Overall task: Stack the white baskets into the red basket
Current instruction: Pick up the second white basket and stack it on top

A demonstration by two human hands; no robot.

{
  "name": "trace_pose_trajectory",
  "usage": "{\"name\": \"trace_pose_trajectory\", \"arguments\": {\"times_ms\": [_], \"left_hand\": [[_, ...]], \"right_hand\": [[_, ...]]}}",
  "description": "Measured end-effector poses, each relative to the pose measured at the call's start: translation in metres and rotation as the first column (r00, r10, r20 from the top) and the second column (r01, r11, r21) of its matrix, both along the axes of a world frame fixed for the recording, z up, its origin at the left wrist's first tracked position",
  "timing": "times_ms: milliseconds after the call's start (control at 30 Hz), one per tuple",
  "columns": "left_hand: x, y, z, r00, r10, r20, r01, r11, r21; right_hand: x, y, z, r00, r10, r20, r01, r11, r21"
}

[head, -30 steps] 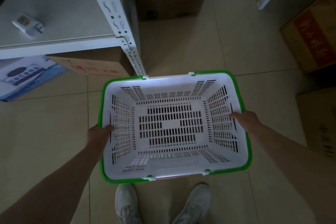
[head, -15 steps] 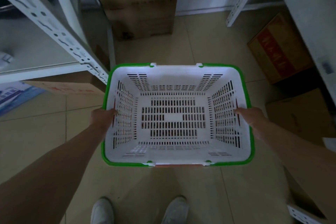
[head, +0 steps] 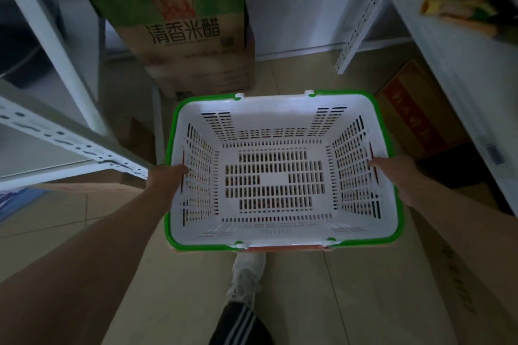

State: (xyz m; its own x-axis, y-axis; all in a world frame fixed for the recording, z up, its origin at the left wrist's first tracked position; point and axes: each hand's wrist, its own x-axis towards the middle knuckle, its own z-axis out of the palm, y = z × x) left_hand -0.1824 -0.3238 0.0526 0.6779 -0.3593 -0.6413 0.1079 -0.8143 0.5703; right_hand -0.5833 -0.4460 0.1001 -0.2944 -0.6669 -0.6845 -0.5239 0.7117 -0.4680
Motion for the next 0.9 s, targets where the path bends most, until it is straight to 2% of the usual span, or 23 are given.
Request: {"name": "trace_pose_trajectory", "arguments": {"times_ms": [133,433,900], "left_hand": [[0.015,-0.036,-0.009,0.999,-0.013,-0.045,0.013,1.0,0.001],[0.055,-0.098,-0.043,0.996,0.069,-0.057,-0.066,0.996,0.06],[0.086,-0.131,-0.085,0.988,0.151,-0.03,-0.149,0.988,0.047]], "right_hand": [[0.016,-0.044,-0.014,1.0,0.014,-0.003,-0.014,1.0,-0.02],[0.067,-0.132,-0.054,0.998,0.055,-0.008,-0.055,0.998,-0.024],[0.115,-0.205,-0.109,0.987,0.162,-0.015,-0.162,0.987,-0.004]]}}
